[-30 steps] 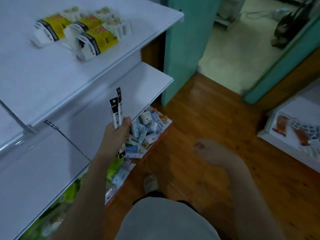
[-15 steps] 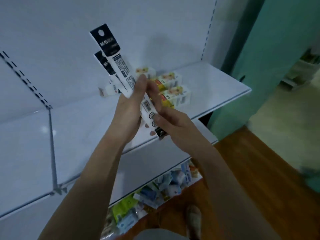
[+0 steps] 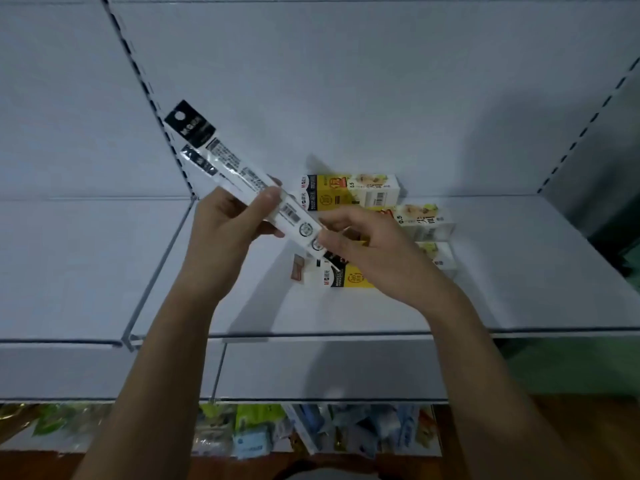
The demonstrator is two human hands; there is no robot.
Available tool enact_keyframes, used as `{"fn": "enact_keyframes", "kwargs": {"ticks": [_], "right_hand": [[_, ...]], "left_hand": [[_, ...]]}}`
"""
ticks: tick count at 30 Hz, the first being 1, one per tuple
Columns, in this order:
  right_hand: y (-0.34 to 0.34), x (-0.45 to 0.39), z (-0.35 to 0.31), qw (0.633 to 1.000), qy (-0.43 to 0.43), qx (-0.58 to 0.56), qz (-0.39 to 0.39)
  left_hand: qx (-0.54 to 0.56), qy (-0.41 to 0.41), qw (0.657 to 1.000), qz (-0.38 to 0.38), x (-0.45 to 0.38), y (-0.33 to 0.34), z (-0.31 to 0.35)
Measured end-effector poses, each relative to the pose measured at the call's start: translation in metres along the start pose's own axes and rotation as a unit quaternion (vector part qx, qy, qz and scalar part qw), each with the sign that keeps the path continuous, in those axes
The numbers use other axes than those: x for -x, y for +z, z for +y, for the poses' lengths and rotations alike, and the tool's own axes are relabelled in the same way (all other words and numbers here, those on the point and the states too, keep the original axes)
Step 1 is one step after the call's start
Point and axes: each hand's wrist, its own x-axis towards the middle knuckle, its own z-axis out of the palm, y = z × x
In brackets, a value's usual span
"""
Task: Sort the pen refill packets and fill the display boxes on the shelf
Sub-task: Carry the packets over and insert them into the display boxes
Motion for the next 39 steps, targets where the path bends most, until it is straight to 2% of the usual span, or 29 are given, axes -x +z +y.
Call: {"fn": "enact_keyframes", "kwargs": {"ticks": [3,6,8,11,16,19,23,27,39], "right_hand": [[-0.015,0.000,0.009,0.993,0.031,0.110,0.030],[-0.017,0.000,0.018,0.967,0.071,0.241,-0.051],[-0.010,-0.003,0.024,0.944,0.064,0.313,-0.080],[-0.001,-0.008,0.029,0.935,0.030,0.352,-0.042],[-0.001,-0.011,0.027,0.959,0.022,0.282,-0.015],[-0.001,-0.016,0.017,0.994,-0.005,0.110,0.025],[0.006,-0.027,0.006,0.996,-0.061,-0.047,0.053],[0.017,-0.034,0.005,0.994,-0.067,-0.050,0.065],[0.021,-0.032,0.002,0.993,-0.062,-0.076,0.060]], "left_hand": [[0.014,-0.001,0.995,0.103,0.006,-0.018,-0.002],[0.012,-0.010,0.987,0.163,0.017,-0.030,-0.007],[0.019,-0.024,0.979,0.200,0.022,-0.033,-0.009],[0.023,-0.030,0.973,0.226,0.024,-0.037,-0.007],[0.036,-0.008,0.973,0.228,0.023,-0.037,0.010],[0.053,0.032,0.973,0.221,0.015,-0.032,0.030],[0.037,0.079,0.973,0.214,0.002,-0.023,0.057],[0.019,0.096,0.974,0.205,-0.009,-0.017,0.074],[-0.047,0.033,0.987,0.151,-0.015,-0.022,0.068]]}}
